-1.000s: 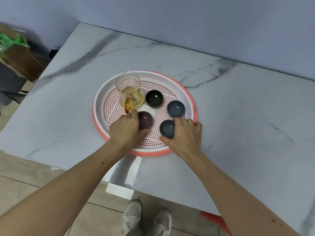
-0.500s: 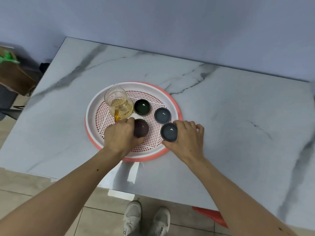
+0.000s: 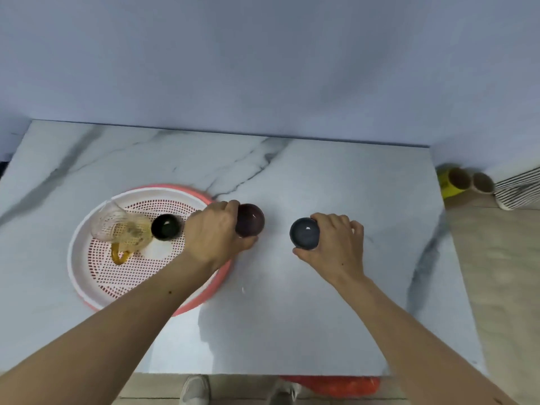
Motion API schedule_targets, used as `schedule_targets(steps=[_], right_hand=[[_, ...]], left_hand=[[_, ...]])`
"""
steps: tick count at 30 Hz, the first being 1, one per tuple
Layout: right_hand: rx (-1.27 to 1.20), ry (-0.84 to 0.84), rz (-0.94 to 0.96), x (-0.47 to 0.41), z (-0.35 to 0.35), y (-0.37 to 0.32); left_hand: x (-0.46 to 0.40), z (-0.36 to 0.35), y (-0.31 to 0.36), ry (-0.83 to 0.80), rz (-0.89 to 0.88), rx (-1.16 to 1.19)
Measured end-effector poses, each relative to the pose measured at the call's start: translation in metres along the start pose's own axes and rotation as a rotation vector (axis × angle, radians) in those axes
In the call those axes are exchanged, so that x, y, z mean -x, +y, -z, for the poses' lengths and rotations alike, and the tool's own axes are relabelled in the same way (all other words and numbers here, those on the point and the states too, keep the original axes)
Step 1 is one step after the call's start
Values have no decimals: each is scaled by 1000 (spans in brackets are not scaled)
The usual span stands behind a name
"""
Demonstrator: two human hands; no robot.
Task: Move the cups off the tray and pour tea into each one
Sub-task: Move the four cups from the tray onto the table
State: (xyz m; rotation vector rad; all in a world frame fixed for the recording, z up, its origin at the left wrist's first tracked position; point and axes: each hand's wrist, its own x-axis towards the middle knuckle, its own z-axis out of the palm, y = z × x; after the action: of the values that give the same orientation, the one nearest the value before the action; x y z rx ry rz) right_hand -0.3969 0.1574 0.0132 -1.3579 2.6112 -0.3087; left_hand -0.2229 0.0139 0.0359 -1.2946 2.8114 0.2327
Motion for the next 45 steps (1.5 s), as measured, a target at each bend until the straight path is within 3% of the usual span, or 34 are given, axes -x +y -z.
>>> schedule_targets(steps=[11,23,31,45], right_hand=[[21,2,-87,-38,20,132],[-39,-20,-146,-74,-26,234],[-61,-66,-115,-85,-47,265],[-56,-123,-136,-79,-38,266]], left_hand=[[-72,-37,128,25,-42,70],[-105,-128,205,4,-90,105],[-111,-164,220,-3,-19,110],[-113,-165,220,-54,-5,76]])
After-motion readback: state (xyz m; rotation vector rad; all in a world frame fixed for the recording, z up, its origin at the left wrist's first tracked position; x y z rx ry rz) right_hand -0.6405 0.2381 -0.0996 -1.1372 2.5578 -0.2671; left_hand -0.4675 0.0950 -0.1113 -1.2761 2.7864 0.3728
